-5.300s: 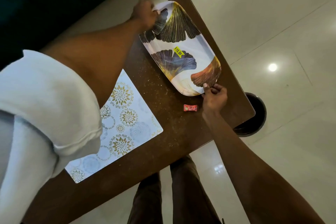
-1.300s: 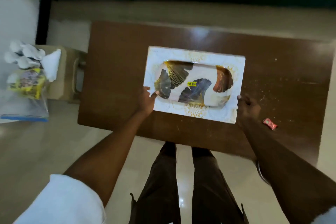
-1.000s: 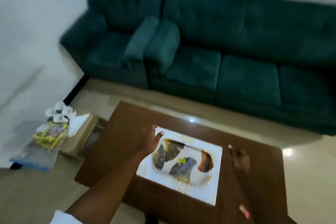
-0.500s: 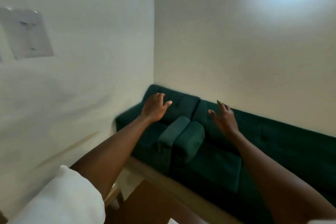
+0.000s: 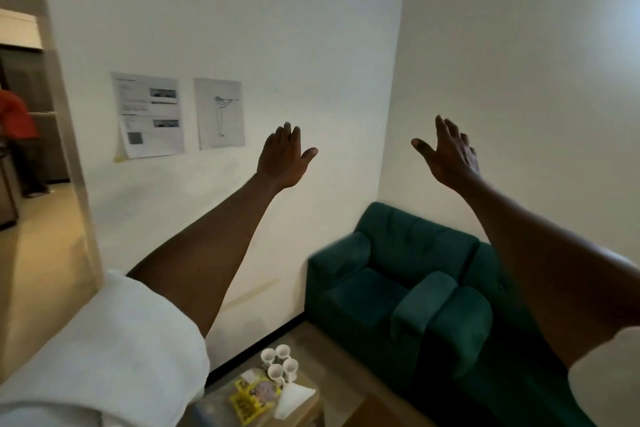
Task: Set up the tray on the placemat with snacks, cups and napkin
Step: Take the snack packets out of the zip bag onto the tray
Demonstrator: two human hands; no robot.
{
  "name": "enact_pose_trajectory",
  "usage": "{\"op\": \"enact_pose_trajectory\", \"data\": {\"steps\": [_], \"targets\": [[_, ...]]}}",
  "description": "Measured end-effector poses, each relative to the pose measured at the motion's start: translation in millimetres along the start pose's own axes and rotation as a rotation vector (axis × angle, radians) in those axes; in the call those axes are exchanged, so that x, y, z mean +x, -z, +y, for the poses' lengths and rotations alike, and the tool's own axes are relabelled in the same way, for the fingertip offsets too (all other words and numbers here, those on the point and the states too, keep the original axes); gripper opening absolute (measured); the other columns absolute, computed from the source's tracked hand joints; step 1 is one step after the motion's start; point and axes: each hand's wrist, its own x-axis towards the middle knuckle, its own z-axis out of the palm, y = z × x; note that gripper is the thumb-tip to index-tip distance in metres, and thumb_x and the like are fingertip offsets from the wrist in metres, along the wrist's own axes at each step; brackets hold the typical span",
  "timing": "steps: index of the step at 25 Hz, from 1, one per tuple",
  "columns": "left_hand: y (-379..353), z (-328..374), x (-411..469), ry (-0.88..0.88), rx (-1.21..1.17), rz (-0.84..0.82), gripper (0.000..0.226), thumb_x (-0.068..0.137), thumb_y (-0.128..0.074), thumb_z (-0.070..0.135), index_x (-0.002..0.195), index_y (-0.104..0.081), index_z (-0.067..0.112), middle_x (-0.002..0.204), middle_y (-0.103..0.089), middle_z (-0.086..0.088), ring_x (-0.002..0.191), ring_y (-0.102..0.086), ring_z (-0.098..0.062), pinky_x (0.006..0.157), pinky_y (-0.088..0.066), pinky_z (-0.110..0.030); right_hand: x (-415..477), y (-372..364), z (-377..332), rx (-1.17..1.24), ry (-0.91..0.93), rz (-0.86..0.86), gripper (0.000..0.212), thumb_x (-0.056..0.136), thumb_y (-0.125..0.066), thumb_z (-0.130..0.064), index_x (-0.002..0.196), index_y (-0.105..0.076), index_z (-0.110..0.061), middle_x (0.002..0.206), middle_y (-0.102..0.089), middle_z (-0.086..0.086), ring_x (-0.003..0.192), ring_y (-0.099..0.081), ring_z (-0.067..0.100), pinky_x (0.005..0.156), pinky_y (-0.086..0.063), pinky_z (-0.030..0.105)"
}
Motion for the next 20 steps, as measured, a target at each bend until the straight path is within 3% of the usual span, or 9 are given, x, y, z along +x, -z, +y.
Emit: {"op": "enact_pose_trajectory", "data": {"steps": [6, 10, 13, 20], "targets": [[9, -106, -1, 0.037, 0.087, -0.013, 0.078, 0.107, -0.035, 0.054, 0.161, -0.020, 0.000, 0.170, -0.014, -0.024, 0.159, -0.016, -0.039, 0.130, -0.016, -0.047, 26, -74, -102, -0.012, 0.079, -0.074, 0.089, 0.099, -0.039, -0.071, 0.165, -0.012, -0.018, 0.172, -0.015, 0.012, 0.154, -0.026, 0.041, 0.116, -0.033, 0.062], [-4, -142, 12, 0.080, 0.080, -0.010, 0.078, 0.108, -0.034, 0.054, 0.162, -0.017, 0.001, 0.171, -0.011, -0.024, 0.160, -0.013, -0.039, 0.131, -0.013, -0.047, 54, -117, -135, -0.002, 0.124, -0.087, 0.089, 0.099, -0.037, -0.071, 0.165, -0.012, -0.018, 0.172, -0.015, 0.011, 0.154, -0.025, 0.039, 0.117, -0.032, 0.060], [-38, -170, 18, 0.103, 0.105, -0.011, 0.078, 0.108, -0.032, 0.053, 0.163, -0.015, 0.001, 0.172, -0.008, -0.024, 0.160, -0.011, -0.039, 0.131, -0.011, -0.047, 69, -169, -141, 0.024, 0.138, -0.094, 0.090, 0.099, -0.035, -0.072, 0.165, -0.012, -0.016, 0.172, -0.016, 0.012, 0.154, -0.025, 0.040, 0.117, -0.030, 0.061], [-169, -253, -2, 0.327, 0.012, -0.139, 0.079, 0.106, -0.033, 0.056, 0.163, -0.019, 0.003, 0.172, -0.012, -0.022, 0.161, -0.011, -0.037, 0.132, -0.009, -0.045, 52, -354, -149, 0.156, 0.107, -0.351, 0.088, 0.098, -0.033, -0.072, 0.165, -0.015, -0.018, 0.168, -0.026, 0.011, 0.151, -0.029, 0.040, 0.114, -0.034, 0.058]]}}
